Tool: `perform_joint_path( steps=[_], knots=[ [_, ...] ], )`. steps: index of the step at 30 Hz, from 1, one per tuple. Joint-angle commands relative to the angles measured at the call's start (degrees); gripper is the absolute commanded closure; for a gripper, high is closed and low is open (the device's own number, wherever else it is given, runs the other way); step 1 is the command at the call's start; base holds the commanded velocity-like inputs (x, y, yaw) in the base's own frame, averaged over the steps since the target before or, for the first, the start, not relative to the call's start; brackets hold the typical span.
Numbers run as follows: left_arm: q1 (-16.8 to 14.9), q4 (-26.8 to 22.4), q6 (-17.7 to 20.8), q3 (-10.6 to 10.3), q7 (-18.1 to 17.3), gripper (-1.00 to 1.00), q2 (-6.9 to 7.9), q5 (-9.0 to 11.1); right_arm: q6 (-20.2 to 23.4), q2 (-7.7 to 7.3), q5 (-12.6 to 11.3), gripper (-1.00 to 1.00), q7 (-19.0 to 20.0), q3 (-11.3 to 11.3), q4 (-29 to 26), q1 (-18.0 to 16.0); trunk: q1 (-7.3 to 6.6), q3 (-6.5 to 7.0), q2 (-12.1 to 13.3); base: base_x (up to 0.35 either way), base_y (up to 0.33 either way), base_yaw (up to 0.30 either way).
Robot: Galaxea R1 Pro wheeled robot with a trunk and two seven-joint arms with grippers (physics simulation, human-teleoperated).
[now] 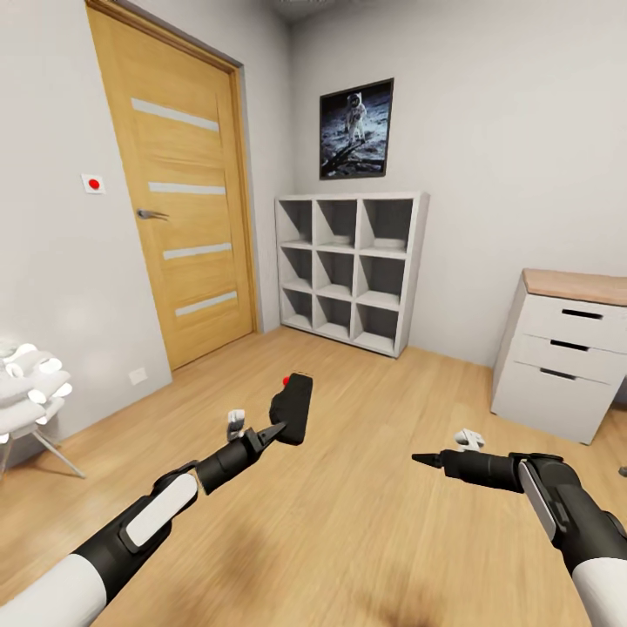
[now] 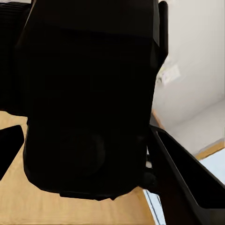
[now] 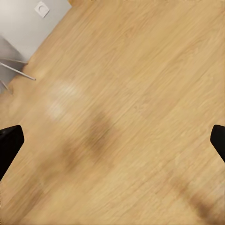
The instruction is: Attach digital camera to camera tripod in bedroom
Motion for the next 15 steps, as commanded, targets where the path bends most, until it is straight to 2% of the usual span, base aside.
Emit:
perform_joint_path(
  steps=[1,5,8,15],
  knots=[
    [-0.1,-0.2,0.4,-0.1,5.0,1.0,0.0,0.7,0.4,-0.01,-0.4,-1.0,-0.1,0.0,0.0,0.0,-0.24,0.13,0.4,0.0,0.0,0.0],
    [-0.1,-0.6,0.3,-0.1,17.5,1.0,-0.46,0.8,0.4,-0.01,-0.2,-1.0,-0.1,0.0,0.0,0.0,-1.12,0.84,2.0,0.0,0.0,0.0],
    [-0.1,-0.7,0.4,-0.1,20.7,1.0,-0.9,0.7,0.4,-0.01,-0.1,-1.0,-0.1,0.0,0.0,0.0,-1.78,1.38,3.2,0.0,0.0,0.0],
    [-0.1,-0.7,0.4,0.1,22.0,1.0,-1.17,0.8,0.4,-0.06,-0.1,-1.0,-0.1,0.0,0.0,0.0,-3.31,2.64,6.0,0.0,0.0,0.0]
  ],
)
